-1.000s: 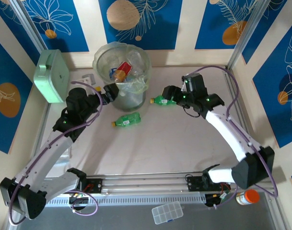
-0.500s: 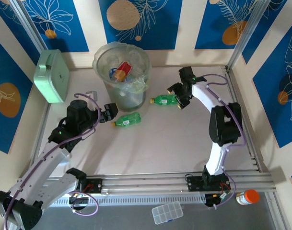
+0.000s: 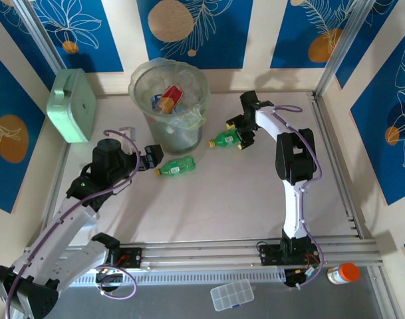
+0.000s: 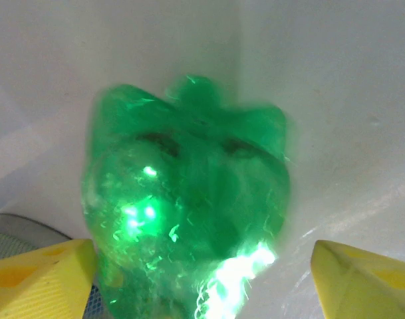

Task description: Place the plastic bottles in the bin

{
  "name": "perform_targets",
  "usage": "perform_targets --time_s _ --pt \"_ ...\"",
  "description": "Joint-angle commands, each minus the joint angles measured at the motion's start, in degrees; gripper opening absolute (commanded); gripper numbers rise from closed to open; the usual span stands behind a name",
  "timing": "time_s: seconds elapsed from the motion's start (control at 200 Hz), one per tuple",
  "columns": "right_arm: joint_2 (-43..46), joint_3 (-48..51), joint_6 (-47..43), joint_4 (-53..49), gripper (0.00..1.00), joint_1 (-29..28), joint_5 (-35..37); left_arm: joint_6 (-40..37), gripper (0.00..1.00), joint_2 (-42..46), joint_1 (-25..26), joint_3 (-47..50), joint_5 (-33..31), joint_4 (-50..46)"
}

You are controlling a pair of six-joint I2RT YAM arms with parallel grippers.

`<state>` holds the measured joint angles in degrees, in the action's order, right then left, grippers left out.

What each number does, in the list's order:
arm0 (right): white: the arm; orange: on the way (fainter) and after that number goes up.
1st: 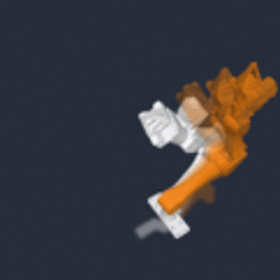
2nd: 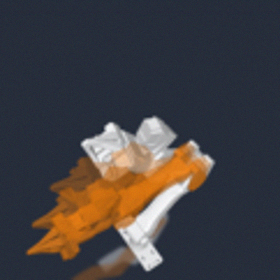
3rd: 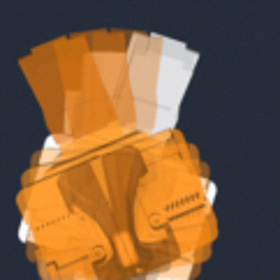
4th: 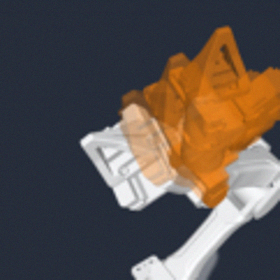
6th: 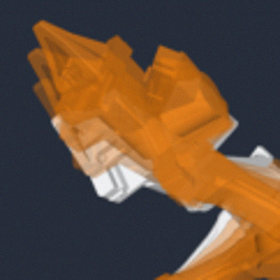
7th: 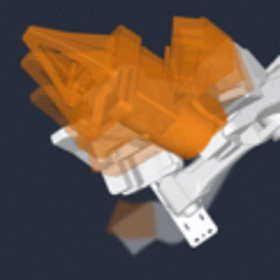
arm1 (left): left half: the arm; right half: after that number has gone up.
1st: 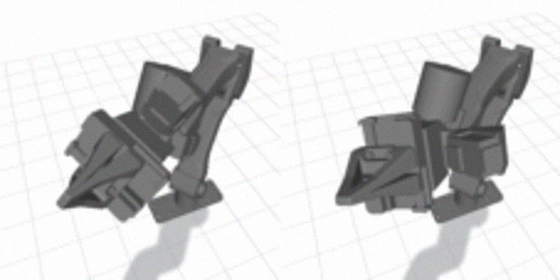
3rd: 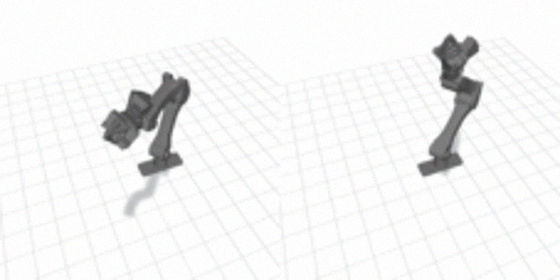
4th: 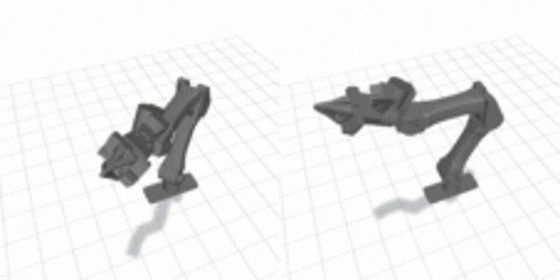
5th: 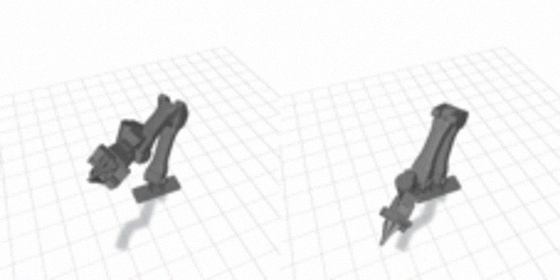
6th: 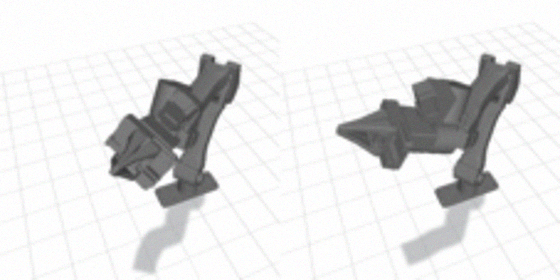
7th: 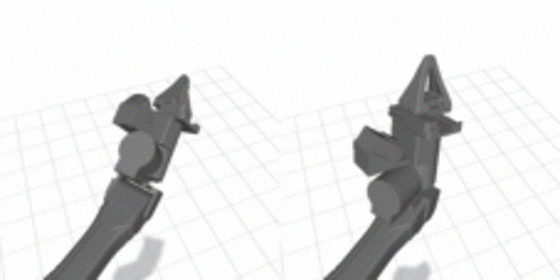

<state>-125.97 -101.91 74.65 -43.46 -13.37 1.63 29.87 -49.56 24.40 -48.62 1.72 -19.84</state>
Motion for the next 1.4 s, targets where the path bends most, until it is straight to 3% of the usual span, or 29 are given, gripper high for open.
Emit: perform_targets --time_s 0.0,0.25,0.485,0.725,0.94,1.055,1.28,1.395 --pt "-1.7 -1.3 0.7 -3.6 0.82 0.2 -0.3 -1.0 0.99 0.8 -0.1 0.5 -1.6 -0.8" --pt "-0.4 2.4 -0.8 -2.8 0.68 0.4 -0.8 -0.9 0.99 0.4 -0.1 0.0 -1.4 -0.7" --pt "7.7 9.9 -3.0 0.5 0.53 0.5 -1.0 0.5 0.99 0.8 -0.1 -0.7 0.5 -0.9" --pt "21.0 21.8 -8.1 9.1 0.51 0.3 -4.3 3.4 0.99 1.1 -0.1 -0.3 8.7 1.5" --pt "35.5 31.1 -17.0 17.6 0.42 -2.8 -7.7 6.6 0.99 -2.4 0.4 -0.2 19.1 4.0" --pt "42.3 34.4 -21.8 20.3 0.42 -5.2 -10.3 6.8 0.99 -6.0 2.9 -1.5 23.8 5.3" --pt "53.1 40.1 -25.6 30.9 0.43 -10.5 -19.1 6.3 0.99 -12.6 9.4 -5.2 26.5 7.4" --pt "56.4 40.0 -27.4 32.8 0.43 -13.3 -20.1 9.5 0.99 -14.2 10.4 -3.7 33.6 17.1"
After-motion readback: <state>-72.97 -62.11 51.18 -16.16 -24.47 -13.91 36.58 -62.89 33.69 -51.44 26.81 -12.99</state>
